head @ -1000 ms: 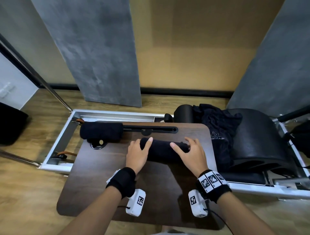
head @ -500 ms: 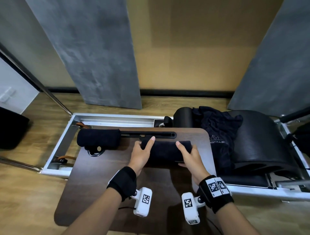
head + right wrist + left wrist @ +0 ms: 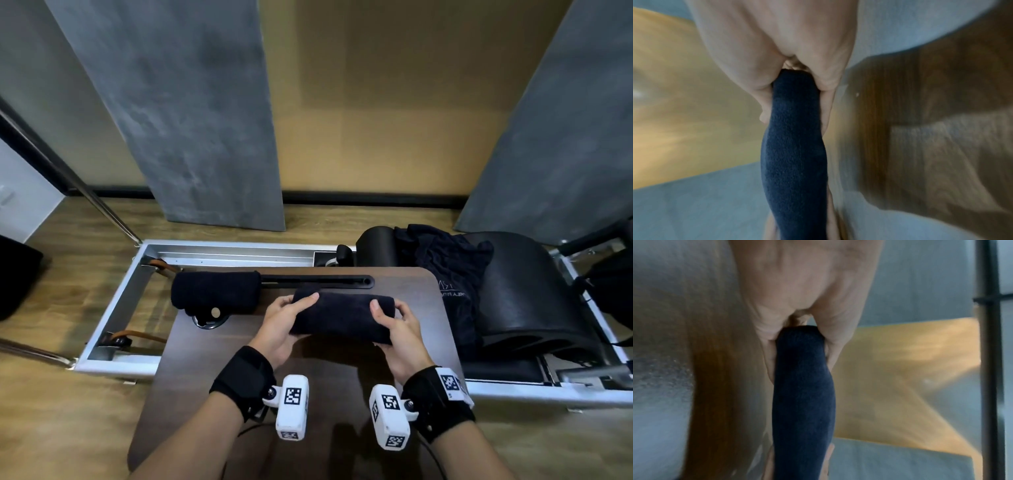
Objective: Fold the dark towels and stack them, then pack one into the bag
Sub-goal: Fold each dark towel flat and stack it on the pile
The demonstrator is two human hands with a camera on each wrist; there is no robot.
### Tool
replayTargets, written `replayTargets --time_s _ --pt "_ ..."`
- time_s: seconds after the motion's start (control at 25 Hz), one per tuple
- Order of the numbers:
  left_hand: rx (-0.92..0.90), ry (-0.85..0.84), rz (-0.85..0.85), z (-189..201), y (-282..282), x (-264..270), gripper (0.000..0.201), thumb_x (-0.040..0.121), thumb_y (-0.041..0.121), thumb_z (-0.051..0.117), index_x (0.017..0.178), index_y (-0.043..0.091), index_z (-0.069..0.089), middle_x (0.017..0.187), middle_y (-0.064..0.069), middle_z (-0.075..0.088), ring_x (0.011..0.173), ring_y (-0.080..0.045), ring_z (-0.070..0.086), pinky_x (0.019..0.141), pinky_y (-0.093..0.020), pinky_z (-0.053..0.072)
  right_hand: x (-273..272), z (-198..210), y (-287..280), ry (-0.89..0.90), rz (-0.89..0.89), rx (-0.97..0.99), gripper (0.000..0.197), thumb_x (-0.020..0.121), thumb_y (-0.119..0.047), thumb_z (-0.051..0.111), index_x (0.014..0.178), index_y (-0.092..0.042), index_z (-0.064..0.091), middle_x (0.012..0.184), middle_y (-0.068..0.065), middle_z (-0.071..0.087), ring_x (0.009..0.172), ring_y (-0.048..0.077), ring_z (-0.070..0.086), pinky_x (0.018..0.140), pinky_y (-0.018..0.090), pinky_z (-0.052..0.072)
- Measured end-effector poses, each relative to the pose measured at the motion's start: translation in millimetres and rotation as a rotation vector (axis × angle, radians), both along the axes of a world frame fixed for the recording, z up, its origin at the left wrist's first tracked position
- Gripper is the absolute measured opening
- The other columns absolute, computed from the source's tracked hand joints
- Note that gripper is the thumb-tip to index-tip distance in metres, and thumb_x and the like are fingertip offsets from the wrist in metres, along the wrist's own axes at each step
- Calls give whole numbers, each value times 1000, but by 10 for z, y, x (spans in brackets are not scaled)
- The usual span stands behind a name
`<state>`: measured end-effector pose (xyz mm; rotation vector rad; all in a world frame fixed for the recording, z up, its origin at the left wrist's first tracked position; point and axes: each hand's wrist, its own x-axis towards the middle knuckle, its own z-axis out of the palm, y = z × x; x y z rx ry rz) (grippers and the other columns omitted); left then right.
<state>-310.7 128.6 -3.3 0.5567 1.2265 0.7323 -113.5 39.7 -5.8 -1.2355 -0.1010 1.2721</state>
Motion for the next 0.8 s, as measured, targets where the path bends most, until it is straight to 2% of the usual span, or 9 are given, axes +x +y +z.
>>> replayTargets --time_s 0.08,0.2,0.28,0.4,0.48,0.56,0.6,0.68,0.8 --pt "-43 -122 2 -14 4 -252 56 85 18 85 135 3 63 126 -18 74 118 -33 71 83 -42 63 -244 27 15 91 10 24 39 94 -16 73 129 -6 59 111 20 76 93 31 77 69 41 64" --pt "-74 -278 -4 -59 7 -697 56 90 22 80 139 3 63 132 -18 72 125 -33 68 103 -46 56 -682 9 115 178 38 56 42 96 -21 68 134 -4 59 117 20 75 98 30 77 67 37 63" --pt "-65 -279 21 -116 13 -968 54 90 26 80 137 3 65 131 -18 72 124 -32 69 100 -45 56 -957 -33 202 169 72 51 46 92 -27 71 132 -5 62 121 21 73 106 32 75 72 38 63" --pt "42 -74 101 -207 117 -1457 56 84 34 87 128 8 67 121 -12 77 111 -26 75 79 -43 63 -1372 -102 354 60 152 1 49 88 -32 79 127 -6 63 118 18 75 108 30 75 79 42 63" --pt "115 97 98 -251 215 -1794 60 79 45 90 123 13 64 117 -8 76 104 -23 76 71 -43 65 -1622 -152 438 49 189 -10 52 87 -24 82 130 -5 60 122 17 74 113 31 73 92 49 61" --pt "144 259 69 -287 310 -2106 64 77 55 89 120 18 59 118 -4 72 105 -20 74 71 -43 65 -1873 -196 521 81 190 -18 44 92 -13 76 131 -2 59 125 20 72 120 34 68 102 54 55" --pt "159 328 57 -311 344 -2207 65 76 59 88 118 20 57 118 -3 71 105 -19 72 77 -42 64 -1973 -213 552 60 200 -32 38 94 -10 72 129 -2 61 125 20 72 121 34 67 104 53 54" --pt "205 397 63 -367 416 -2398 64 76 61 87 115 22 55 116 -2 70 106 -18 71 90 -40 61 -2205 -222 624 -97 218 -87 32 94 -13 72 125 -8 65 124 16 73 119 29 68 101 47 56" --pt "287 471 64 -408 458 -2481 57 80 60 83 111 21 56 109 0 67 102 -15 68 82 -29 56 -2433 -242 693 -335 168 -139 27 93 -20 75 119 -18 68 121 6 73 113 22 69 96 43 57"
